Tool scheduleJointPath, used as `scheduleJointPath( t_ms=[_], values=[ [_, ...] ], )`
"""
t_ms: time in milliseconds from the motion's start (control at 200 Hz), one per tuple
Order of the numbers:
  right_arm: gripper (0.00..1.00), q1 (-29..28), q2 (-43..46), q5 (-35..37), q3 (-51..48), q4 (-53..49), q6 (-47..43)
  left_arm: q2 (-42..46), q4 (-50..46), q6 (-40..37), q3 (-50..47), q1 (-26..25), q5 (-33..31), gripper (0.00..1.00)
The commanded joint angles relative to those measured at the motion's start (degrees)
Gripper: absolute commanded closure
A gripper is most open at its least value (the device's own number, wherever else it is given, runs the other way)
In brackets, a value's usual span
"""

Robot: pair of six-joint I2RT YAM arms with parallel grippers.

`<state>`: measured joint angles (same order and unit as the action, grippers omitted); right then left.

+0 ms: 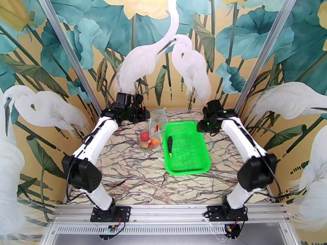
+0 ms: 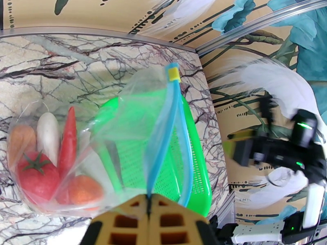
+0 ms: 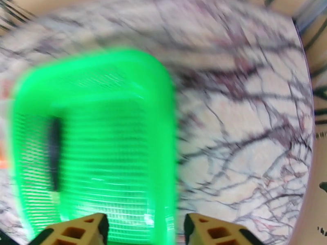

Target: Place the food in the zip-top bag and seal the zipper

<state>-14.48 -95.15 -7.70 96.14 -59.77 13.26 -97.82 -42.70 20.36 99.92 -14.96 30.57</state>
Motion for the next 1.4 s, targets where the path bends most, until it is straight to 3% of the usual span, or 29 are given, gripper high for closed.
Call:
scheduleJointPath(
  t_ms=[0, 225, 785, 1160, 1396],
  values=[
    [0.55, -5.0, -2.8, -7.8, -0.5, 0.0, 3.0, 0.5, -1.0, -0.1, 2.6, 0.4, -1.0, 1.0],
    [0.55, -12.1, -10.7, -10.6, -6.3, 7.0, 8.7, 0.6, -1.1, -0.1, 3.0, 0.4, -0.9, 1.0],
    [0.56, -17.3, -23.0, -12.9, -7.2, 13.5, 12.0, 1.2, -3.5, -1.4, 3.1, 0.4, -1.1, 1.0],
    [0.56, -18.7, -28.8, -8.3, -4.5, 13.1, 12.4, 1.7, -5.7, -2.9, 3.5, 0.4, -0.9, 1.0],
    [0.79, -18.7, -30.1, -6.4, -4.0, 13.7, 12.0, 1.3, -7.0, -3.9, 4.6, 0.5, -1.2, 1.0]
  ],
)
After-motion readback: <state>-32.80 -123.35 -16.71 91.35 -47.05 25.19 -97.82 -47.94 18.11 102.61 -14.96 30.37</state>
